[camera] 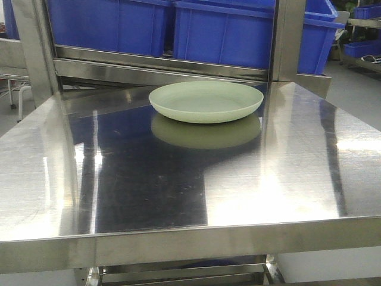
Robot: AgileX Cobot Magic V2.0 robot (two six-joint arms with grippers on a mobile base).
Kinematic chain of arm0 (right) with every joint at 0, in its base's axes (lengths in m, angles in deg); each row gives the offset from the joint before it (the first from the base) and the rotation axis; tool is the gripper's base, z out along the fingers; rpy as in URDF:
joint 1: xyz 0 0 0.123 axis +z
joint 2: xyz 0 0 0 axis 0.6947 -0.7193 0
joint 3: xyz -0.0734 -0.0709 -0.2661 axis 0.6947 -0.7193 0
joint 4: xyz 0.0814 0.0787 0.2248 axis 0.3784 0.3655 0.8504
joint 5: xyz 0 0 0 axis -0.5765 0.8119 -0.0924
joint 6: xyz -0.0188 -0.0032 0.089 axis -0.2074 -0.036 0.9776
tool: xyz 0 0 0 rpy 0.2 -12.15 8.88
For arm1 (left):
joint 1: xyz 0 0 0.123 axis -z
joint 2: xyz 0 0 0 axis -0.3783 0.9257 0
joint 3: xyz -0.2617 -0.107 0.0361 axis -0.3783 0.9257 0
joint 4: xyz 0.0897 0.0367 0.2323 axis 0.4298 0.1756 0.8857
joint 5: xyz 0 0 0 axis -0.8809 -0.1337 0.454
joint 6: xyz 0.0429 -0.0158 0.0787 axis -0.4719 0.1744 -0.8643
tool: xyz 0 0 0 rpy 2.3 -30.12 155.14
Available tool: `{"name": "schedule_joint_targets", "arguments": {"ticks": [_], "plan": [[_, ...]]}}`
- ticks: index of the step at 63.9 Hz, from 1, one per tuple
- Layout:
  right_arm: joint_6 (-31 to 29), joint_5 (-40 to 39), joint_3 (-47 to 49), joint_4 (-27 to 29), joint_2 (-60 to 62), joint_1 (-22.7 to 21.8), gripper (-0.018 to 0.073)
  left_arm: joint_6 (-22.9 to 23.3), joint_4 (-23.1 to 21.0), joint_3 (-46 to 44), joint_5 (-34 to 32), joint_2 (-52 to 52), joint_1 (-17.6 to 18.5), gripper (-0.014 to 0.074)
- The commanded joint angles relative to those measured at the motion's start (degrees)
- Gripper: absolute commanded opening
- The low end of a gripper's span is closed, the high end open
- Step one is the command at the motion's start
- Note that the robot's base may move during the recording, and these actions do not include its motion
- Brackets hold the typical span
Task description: Place green plate on second shelf with right arm
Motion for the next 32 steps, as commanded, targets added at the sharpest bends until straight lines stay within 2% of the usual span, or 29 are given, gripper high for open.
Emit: {"name": "schedule_joint_targets", "arguments": {"ticks": [1,6,13,20,26,32], "plan": [[-0.47,-5.00,1.02,0.07,0.92,0.02,0.0122,0.19,-0.47,2.34,-5.12,-0.93,0.17,0.0130],[-0.47,-6.67,1.02,0.07,0.92,0.01,0.0122,0.19,-0.47,2.34,-5.12,-0.93,0.17,0.0130],[-0.01,-14.41,1.02,0.46,0.92,0.01,0.0122,0.19,-0.47,2.34,-5.12,-0.93,0.17,0.0130],[4.71,-23.50,1.29,0.89,0.84,0.07,0.0122,0.19,-0.47,2.34,-5.12,-0.93,0.17,0.0130],[14.55,-19.55,3.28,-1.08,-0.62,0.31,0.0122,0.19,-0.47,2.34,-5.12,-0.93,0.17,0.0130],[20.61,-14.84,5.82,-5.17,-4.65,1.27,0.0122,0.19,-0.47,2.34,-5.12,-0.93,0.17,0.0130]]}}
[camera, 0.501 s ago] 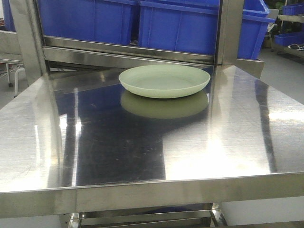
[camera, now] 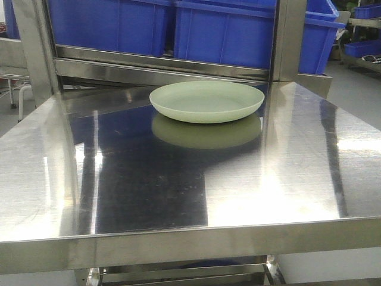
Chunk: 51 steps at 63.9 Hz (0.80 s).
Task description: Place green plate on second shelf with right arm
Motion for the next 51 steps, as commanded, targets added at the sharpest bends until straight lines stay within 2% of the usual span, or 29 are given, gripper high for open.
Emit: {"name": "schedule_joint_targets", "arguments": {"ticks": [1,7,15,22,30,39,45,51], "plan": [[6.01,-1.65,4.21,-4.16,-4.40,1.04,0.0122,0.19,-0.47,2.34,-5.12,-0.93,0.17,0.0130],[8.52,-2.80,7.99,-6.83,-10.94,3.04,0.0122,0.19,-0.47,2.34,-5.12,-0.93,0.17,0.0130],[8.59,-3.03,16.33,-8.57,-23.35,5.60,0.0121,0.19,-0.47,2.34,-5.12,-0.93,0.17,0.0130],[8.59,-4.74,24.30,-9.43,-36.55,5.22,0.0121,0.19,-0.47,2.34,-5.12,-0.93,0.17,0.0130],[8.70,-4.94,34.95,-7.74,-51.05,5.24,0.0123,0.19,-0.47,2.34,-5.12,-0.93,0.17,0.0130],[8.70,1.14,48.17,-7.74,-66.71,5.28,0.0189,0.19,-0.47,2.34,-5.12,-0.93,0.17,0.0130],[8.75,9.53,57.11,-7.60,-75.73,5.35,0.0275,0.19,-0.47,2.34,-5.12,-0.93,0.17,0.0130],[8.75,17.43,64.41,-7.54,-82.71,5.35,0.0298,0.19,-0.47,2.34,-5.12,-0.93,0.17,0.0130]]}}
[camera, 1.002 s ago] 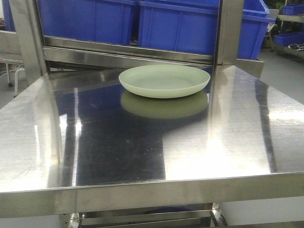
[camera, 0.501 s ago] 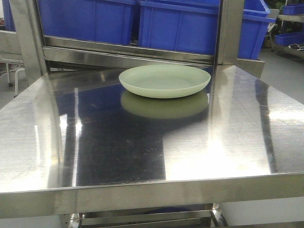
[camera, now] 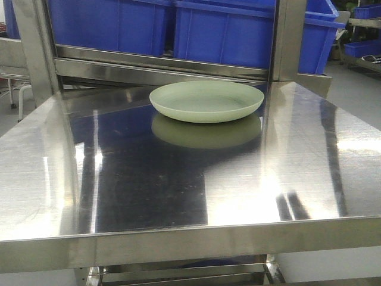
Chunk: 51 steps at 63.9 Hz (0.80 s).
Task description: Place green plate on second shelf with right arm
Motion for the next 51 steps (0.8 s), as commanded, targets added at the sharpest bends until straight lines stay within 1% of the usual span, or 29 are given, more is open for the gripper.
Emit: {"name": "schedule_joint_targets", "arguments": {"ticks": [1,5,13,18,24,31,34,39,46,51], "plan": [[-0.06,3.63,8.72,0.25,-4.80,-0.15,0.0298,0.19,-0.47,2.34,-5.12,-0.93,0.17,0.0130],[-0.29,8.15,13.56,0.25,-9.80,-0.15,0.0298,0.19,-0.47,2.34,-5.12,-0.93,0.17,0.0130],[-0.47,13.82,22.92,0.47,-17.92,-0.02,0.0298,0.19,-0.47,2.34,-5.12,-0.93,0.17,0.0130],[-2.22,17.47,29.21,2.65,-23.11,-0.02,0.0298,0.19,-0.47,2.34,-5.12,-0.93,0.17,0.0130],[-5.10,20.59,35.65,7.95,-28.00,-0.02,0.0300,0.19,-0.47,2.34,-5.12,-0.93,0.17,0.0130],[-9.89,21.71,42.46,15.64,-32.98,0.16,0.0302,0.19,-0.47,2.34,-5.12,-0.93,0.17,0.0130],[-11.57,21.98,44.97,17.87,-35.00,0.16,0.0302,0.19,-0.47,2.34,-5.12,-0.93,0.17,0.0130],[-12.74,22.08,48.08,18.47,-37.87,0.16,0.0316,0.19,-0.47,2.34,-5.12,-0.93,0.17,0.0130],[-12.83,21.62,50.89,18.47,-40.90,0.16,0.0377,0.19,-0.47,2.34,-5.12,-0.93,0.17,0.0130],[-12.83,20.89,51.78,18.17,-42.26,0.16,0.0388,0.19,-0.47,2.34,-5.12,-0.93,0.17,0.0130]]}}
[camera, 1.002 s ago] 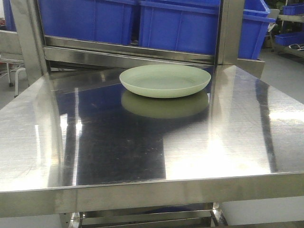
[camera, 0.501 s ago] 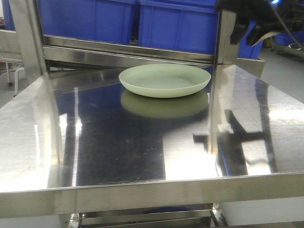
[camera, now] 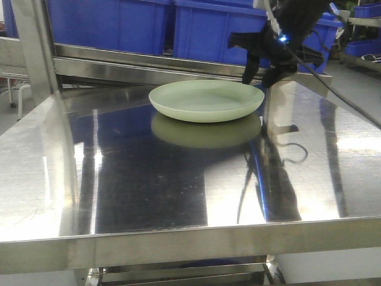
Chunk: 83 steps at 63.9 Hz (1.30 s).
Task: Place green plate on second shelf with right arm
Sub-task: 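Move the right gripper to the pale green plate's rim and close, then lift the pale green plate off the table with the right gripper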
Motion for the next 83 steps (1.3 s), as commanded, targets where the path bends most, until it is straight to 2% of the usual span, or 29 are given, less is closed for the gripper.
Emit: {"name": "schedule_joint_targets", "arguments": {"ticks": [1,41,54,61,65,70,73,76,83], "plan": [[0.04,-5.61,3.69,0.65,2.10,-0.33,0.0388,0.19,-0.47,2.34,-5.12,-0.93,0.17,0.0130],[0.04,-4.79,5.93,-5.93,-0.48,-0.59,0.0388,0.19,-0.47,2.34,-5.12,-0.93,0.17,0.0130],[0.04,-2.29,5.93,-5.28,-2.00,-0.46,0.0377,0.19,-0.47,2.34,-5.12,-0.93,0.17,0.0130],[0.04,-1.69,5.93,-4.46,-2.21,-0.25,0.0326,0.19,-0.47,2.34,-5.12,-0.93,0.17,0.0130],[0.04,-1.63,5.93,-4.31,-2.21,-0.14,0.0260,0.19,-0.47,2.34,-5.12,-0.93,0.17,0.0130],[0.04,-1.23,5.93,-4.31,-2.21,-0.09,0.0148,0.19,-0.47,2.34,-5.12,-0.93,0.17,0.0130],[0.04,-0.17,5.93,-4.31,-2.21,-0.07,0.0032,0.19,-0.47,2.34,-5.12,-0.93,0.17,0.0130],[0.04,0.64,5.93,-4.31,-2.10,-0.07,0.0059,0.19,-0.47,2.34,-5.12,-0.93,0.17,0.0130],[0.04,3.01,5.93,-4.41,-0.47,-0.14,0.0056,0.19,-0.47,2.34,-5.12,-0.93,0.17,0.0130]]}}
